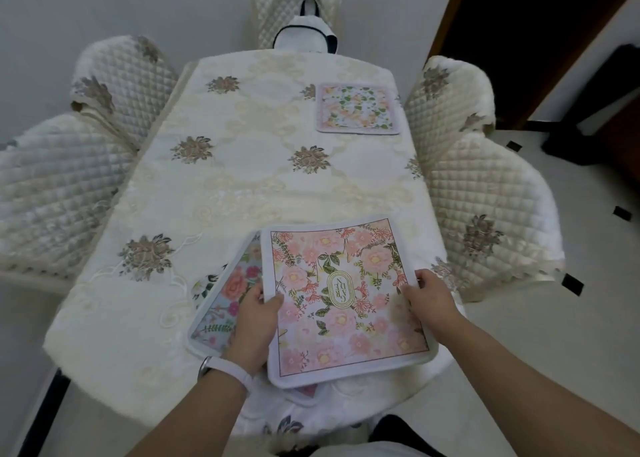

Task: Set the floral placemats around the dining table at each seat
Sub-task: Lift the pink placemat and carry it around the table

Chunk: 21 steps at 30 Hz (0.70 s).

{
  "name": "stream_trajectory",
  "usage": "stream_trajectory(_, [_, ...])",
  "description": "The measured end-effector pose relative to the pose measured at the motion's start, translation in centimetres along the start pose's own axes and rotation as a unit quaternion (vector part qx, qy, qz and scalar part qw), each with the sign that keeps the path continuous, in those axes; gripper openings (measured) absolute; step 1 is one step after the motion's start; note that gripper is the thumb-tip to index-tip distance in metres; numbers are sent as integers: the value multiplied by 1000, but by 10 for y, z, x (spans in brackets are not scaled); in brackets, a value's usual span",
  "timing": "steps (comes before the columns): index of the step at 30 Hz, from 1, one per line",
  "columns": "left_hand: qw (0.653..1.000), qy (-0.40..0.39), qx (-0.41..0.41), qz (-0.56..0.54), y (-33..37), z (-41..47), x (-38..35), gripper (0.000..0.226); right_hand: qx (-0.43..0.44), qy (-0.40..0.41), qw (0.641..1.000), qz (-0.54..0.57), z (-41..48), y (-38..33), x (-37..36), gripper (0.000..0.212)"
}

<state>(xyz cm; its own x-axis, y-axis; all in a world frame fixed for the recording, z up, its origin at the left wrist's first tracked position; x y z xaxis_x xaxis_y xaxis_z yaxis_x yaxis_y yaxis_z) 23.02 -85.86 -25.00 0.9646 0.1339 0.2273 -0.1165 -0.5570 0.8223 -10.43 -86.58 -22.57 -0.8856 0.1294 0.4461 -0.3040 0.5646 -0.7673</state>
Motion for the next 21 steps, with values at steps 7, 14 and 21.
stream_trajectory(7, [1000,-14,-11,21,23,-23,-59,16,10,7,998,57,10,18,64,11])
stream_trajectory(14, [998,-11,-33,51,63,-57,-158,12,30,17,993,112,29,40,174,8])
stream_trajectory(21, [997,1,-65,41,100,-100,-280,17,51,34,988,142,58,68,314,10])
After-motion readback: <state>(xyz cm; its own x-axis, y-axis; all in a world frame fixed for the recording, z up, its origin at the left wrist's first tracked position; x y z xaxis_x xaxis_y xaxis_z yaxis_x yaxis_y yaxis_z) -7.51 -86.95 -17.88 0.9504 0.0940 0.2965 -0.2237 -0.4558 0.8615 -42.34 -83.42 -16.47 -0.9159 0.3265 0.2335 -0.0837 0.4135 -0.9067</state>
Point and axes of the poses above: each hand's wrist, its own z-axis towards the middle knuckle, its own x-axis out of the back of the hand, y = z × x, the point moved 9 cm from there along z, towards the middle knuckle, and after that the axes turned 6 degrees about z, right-handed, at the moved point
